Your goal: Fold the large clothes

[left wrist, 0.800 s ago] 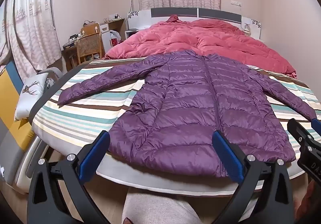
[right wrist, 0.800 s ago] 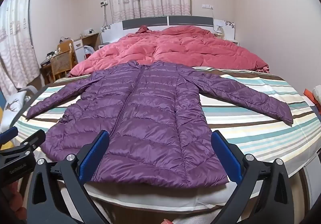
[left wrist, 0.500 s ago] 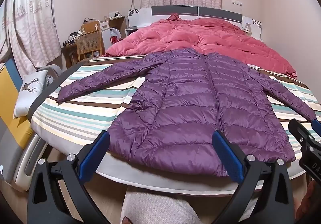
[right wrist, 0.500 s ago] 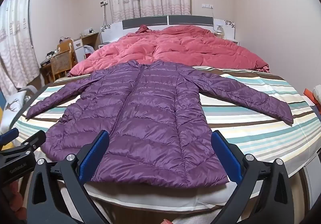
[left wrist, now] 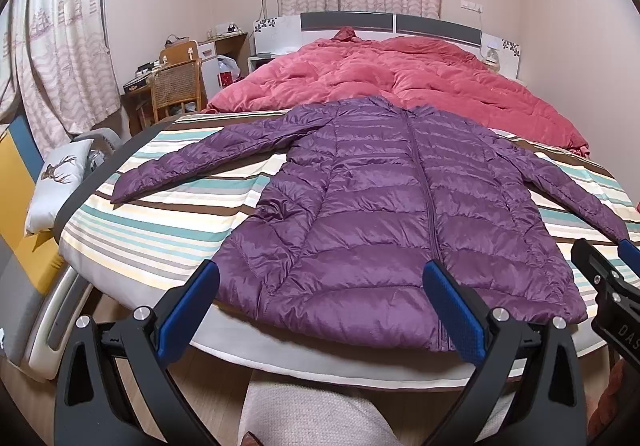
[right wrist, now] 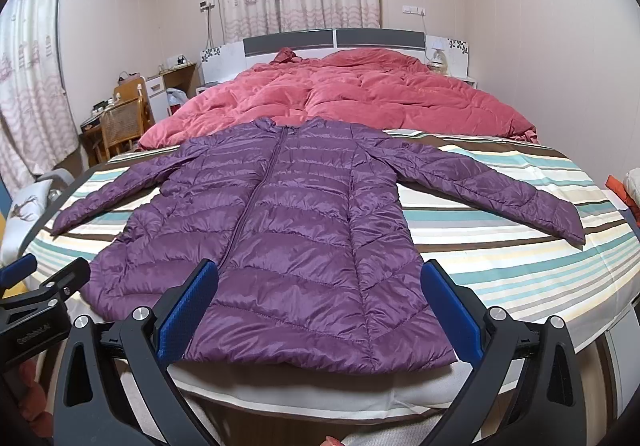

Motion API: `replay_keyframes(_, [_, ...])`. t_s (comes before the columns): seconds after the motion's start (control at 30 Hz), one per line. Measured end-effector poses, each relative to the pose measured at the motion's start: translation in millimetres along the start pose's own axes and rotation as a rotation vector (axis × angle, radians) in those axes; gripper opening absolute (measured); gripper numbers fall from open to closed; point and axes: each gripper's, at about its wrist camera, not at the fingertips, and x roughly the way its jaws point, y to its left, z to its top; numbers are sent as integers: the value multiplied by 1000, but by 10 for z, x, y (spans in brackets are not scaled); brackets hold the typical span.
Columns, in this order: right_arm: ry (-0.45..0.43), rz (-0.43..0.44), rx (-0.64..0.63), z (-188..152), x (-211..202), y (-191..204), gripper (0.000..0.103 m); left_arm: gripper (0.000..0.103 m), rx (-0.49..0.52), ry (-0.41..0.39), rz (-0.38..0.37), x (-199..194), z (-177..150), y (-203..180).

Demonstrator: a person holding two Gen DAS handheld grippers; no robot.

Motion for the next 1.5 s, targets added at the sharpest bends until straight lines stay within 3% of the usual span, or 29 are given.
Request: replay_keyframes(1.5, [29,2,-1,-2,38,40,100,101,0,4,-14,5,-25,-81])
